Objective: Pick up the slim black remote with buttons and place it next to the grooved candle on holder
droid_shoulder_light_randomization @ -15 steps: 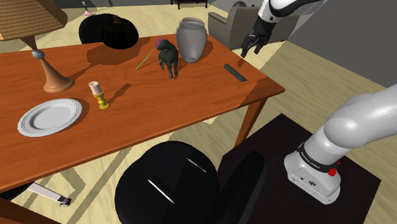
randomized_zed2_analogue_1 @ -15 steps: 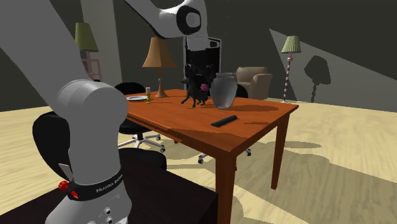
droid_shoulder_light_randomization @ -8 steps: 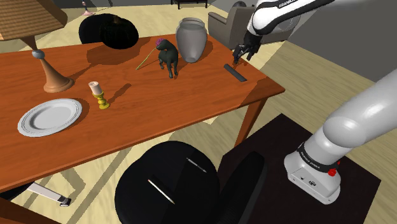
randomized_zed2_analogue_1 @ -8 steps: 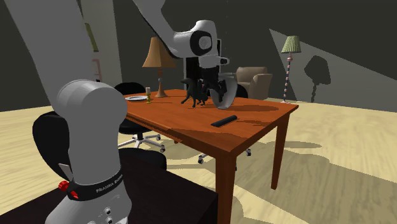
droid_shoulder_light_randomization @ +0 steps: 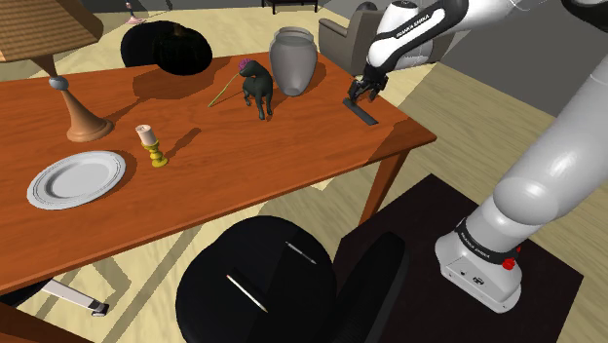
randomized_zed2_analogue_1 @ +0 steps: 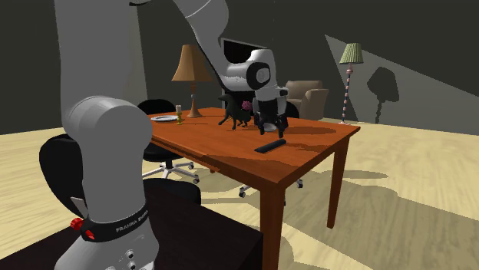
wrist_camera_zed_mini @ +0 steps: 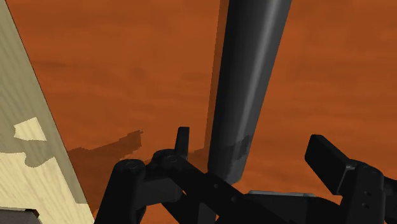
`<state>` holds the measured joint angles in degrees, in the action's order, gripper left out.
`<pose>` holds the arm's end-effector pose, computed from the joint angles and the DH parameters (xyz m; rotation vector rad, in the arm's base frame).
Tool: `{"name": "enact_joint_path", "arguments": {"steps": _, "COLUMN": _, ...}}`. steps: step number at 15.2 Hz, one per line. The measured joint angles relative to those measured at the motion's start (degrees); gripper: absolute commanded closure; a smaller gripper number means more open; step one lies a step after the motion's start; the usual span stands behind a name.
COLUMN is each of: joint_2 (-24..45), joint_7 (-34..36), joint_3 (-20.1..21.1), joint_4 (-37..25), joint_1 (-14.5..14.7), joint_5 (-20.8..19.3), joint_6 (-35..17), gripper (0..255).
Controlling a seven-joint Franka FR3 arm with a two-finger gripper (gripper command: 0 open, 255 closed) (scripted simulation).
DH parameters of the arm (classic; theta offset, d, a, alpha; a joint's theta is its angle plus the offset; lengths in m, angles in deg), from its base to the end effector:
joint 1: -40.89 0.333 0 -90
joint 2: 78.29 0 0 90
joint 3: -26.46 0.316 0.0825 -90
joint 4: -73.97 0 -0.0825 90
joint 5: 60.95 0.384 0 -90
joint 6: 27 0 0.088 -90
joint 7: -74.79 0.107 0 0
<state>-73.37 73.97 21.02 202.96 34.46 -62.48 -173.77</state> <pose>0.5411 -0.1130 0.3494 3.0619 -0.2623 0.3404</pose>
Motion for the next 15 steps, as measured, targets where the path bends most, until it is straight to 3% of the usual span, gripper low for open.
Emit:
{"name": "enact_joint_path", "arguments": {"steps": 6, "joint_2": 4.51, "joint_7": 0.28, "joint_3": 0.11, "joint_4": -0.31, "joint_1": 0.01, "joint_5": 0.24, "joint_6": -4.28, "gripper": 0}}
{"name": "enact_joint_path", "arguments": {"steps": 13, "joint_2": 5.68, "joint_7": -0.06, "joint_3": 0.11, "joint_4": -0.48, "joint_1": -0.18, "joint_5": 0.49, "joint_6": -5.30, "gripper": 0}}
{"name": "enact_joint_path", "arguments": {"steps": 14, "joint_2": 5.68, "joint_7": -0.06, "joint_3": 0.11, "joint_4": -0.49, "joint_1": -0.18, "joint_5": 0.49, "joint_6": -5.30, "gripper": 255}}
{"name": "enact_joint_path", "arguments": {"steps": 15, "joint_2": 5.54, "joint_7": -0.07, "joint_3": 0.19, "joint_4": -0.56, "joint_1": -0.12, "joint_5": 0.51, "joint_6": -5.32, "gripper": 255}}
